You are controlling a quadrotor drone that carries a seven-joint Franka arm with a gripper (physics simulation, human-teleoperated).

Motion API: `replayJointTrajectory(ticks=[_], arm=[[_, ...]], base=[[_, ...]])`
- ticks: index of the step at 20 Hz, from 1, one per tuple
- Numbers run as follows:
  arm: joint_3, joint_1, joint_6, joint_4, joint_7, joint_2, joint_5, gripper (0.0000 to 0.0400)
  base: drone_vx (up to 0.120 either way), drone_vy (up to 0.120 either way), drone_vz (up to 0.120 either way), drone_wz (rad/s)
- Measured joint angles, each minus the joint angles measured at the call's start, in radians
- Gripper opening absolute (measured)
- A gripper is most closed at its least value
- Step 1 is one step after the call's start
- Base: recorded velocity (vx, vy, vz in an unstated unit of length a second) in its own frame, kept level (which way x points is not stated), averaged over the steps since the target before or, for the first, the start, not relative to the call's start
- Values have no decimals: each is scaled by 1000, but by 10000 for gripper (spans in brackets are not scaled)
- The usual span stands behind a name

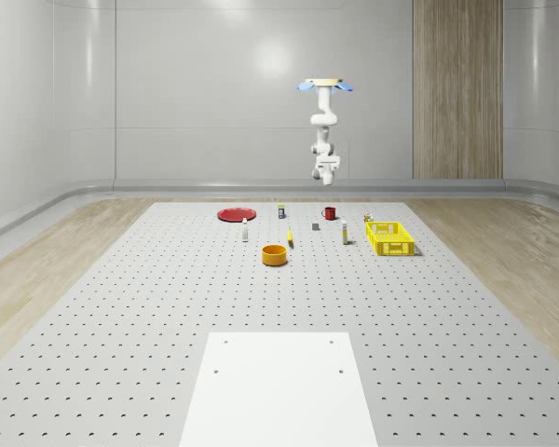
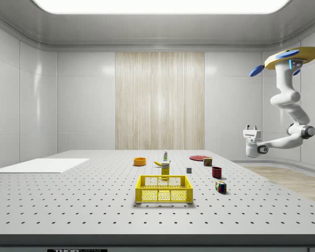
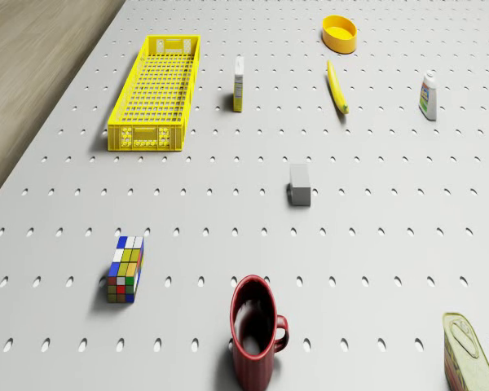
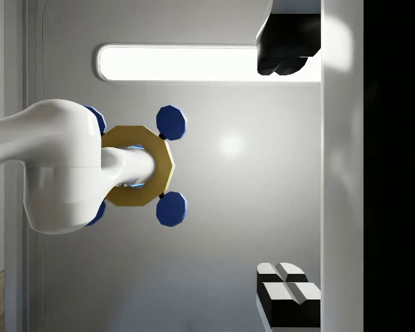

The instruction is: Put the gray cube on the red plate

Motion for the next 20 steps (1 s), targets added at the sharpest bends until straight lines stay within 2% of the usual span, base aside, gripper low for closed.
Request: replayJointTrajectory(ticks=[20], arm=[[2, -3, 4, 9, -1, -2, -1, 400]], base=[[120, -120, 0, 0]])
